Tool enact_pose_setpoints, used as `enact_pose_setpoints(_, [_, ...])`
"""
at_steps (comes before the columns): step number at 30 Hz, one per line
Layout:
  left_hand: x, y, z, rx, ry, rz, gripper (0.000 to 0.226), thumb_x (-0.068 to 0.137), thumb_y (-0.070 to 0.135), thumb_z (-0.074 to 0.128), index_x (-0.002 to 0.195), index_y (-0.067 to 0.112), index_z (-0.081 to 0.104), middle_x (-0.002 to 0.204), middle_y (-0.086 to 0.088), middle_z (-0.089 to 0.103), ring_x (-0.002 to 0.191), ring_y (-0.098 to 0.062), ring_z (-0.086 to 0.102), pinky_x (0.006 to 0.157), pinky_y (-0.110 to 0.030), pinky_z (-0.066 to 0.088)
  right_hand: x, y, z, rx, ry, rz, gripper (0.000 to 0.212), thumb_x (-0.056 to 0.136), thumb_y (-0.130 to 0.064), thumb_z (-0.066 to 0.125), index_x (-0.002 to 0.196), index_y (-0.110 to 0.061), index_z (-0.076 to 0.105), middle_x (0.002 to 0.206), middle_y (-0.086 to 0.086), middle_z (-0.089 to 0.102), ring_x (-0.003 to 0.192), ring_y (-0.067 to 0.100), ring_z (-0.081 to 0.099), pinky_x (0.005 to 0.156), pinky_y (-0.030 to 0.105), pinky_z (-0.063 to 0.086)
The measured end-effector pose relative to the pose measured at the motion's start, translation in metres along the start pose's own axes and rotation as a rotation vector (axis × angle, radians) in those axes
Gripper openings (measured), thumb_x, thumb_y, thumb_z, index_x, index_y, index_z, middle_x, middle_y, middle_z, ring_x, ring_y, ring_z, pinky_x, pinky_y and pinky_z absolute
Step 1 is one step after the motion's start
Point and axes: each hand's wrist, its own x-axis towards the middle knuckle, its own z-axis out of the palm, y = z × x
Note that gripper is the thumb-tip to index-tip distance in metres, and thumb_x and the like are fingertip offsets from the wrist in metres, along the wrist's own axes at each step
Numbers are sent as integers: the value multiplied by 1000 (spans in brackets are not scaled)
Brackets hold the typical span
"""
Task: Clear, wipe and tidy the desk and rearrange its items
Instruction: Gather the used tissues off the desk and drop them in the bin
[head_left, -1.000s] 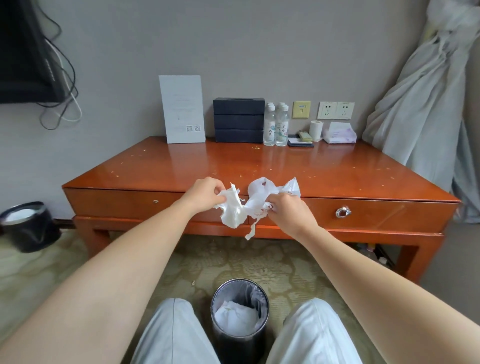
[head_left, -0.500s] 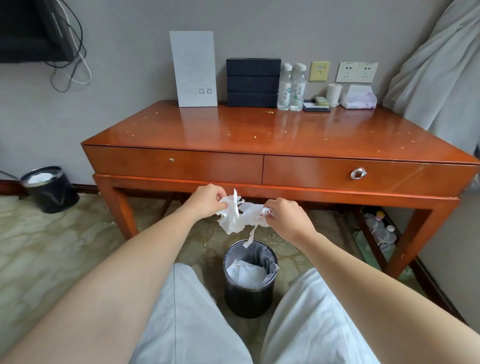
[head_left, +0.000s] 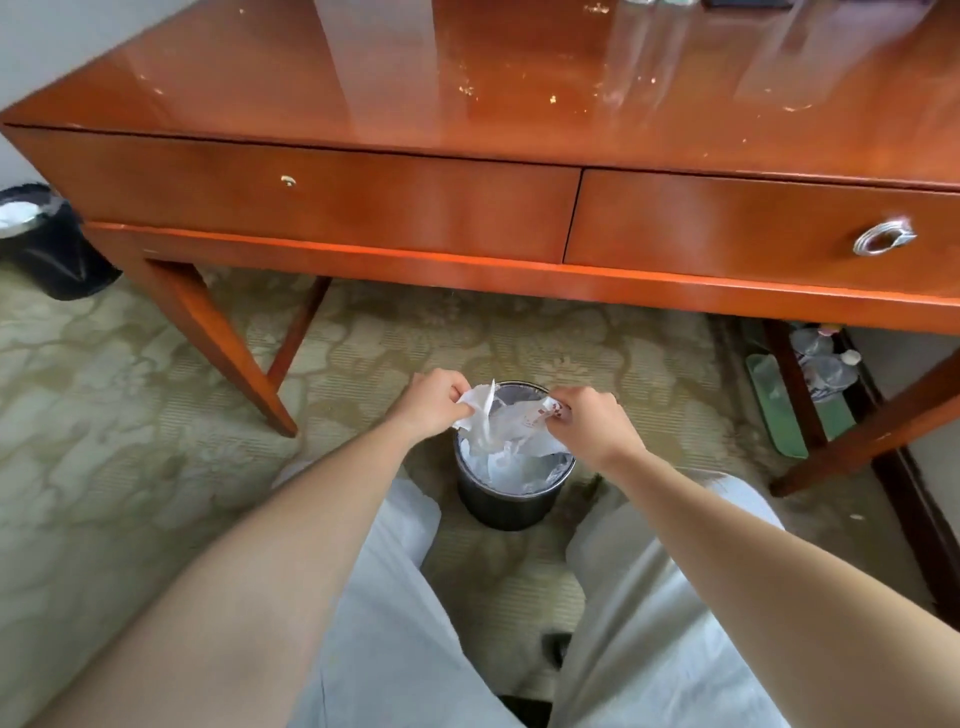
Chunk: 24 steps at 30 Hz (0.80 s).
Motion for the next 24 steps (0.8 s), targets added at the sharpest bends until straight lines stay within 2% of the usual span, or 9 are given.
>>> enact_pose_setpoints(4, [38, -24, 39, -46, -110, -81, 12, 85, 11, 71, 88, 19, 63, 69, 4, 60, 67, -14, 52, 61, -24, 35, 42, 16, 28, 24, -109, 68, 31, 87, -11, 49, 63, -28, 37, 61, 0, 46, 73, 32, 50, 60, 32, 36])
enact_pose_setpoints(7, [68, -43, 70, -52, -170, -136, 21, 84, 10, 69, 73, 19, 54, 73, -13, 60, 74, -32, 55, 64, -34, 39, 77, 28, 49, 39, -155, 79, 19, 89, -15, 50, 103, -27, 55, 86, 9, 64, 88, 35, 58, 70, 36, 46])
enact_pose_setpoints(9, [84, -50, 87, -67, -194, -168, 18, 84, 10, 67, 78, 19, 53, 90, -21, 66, 90, -40, 62, 73, -38, 46, 96, 38, 64, 40, -162, 102, 30, 90, -15, 53, 119, -19, 44, 99, 13, 65, 94, 37, 58, 75, 42, 48])
enact_pose_setpoints(10, [91, -54, 96, -63, -209, -173, 12, 85, 11, 67, 88, 16, 57, 98, -20, 67, 96, -39, 62, 77, -38, 47, 105, 44, 72, 31, -158, 107, 30, 91, -14, 53, 118, -16, 41, 100, 15, 64, 93, 39, 58, 74, 43, 48])
enact_pose_setpoints(13, [111, -65, 119, -22, -205, -167, 34, 90, 12, 65, 120, 7, 49, 115, -15, 61, 104, -32, 60, 86, -37, 46, 127, 62, 96, -32, -144, 85, 24, 93, -11, 53, 116, -11, 45, 112, 14, 52, 89, 40, 58, 74, 44, 48])
enact_pose_setpoints(16, [119, -76, 137, 79, -200, -63, 38, 93, 10, 61, 123, 6, 39, 122, -15, 49, 106, -33, 57, 89, -44, 47, 144, 76, 117, -86, -137, 61, 16, 96, -7, 49, 112, -11, 51, 113, 12, 43, 82, 36, 56, 70, 40, 45])
enact_pose_setpoints(18, [119, -83, 145, 235, -345, 34, 33, 97, 13, 54, 123, 7, 36, 123, -16, 49, 109, -38, 58, 90, -46, 46, 150, 85, 133, -127, -203, 36, 22, 94, -3, 48, 112, -15, 53, 114, 11, 46, 86, 35, 58, 69, 38, 42])
enact_pose_setpoints(21, [118, -95, 151, 662, -572, 139, 39, 104, 27, 38, 137, 6, 40, 140, -11, 48, 146, -30, 27, 120, -53, 10, 153, 98, 159, -247, -602, 31, 40, 98, -20, 51, 136, -31, 47, 144, 6, 45, 131, 31, 46, 98, 41, 44])
enact_pose_setpoints(24, [118, -101, 153, 806, -593, 203, 44, 106, 34, 30, 138, 10, 47, 146, -6, 45, 153, -22, 4, 121, -51, -8, 149, 102, 168, -429, -877, -6, 52, 103, -42, 39, 152, -30, 29, 163, 0, 18, 151, 22, 4, 120, 44, 15])
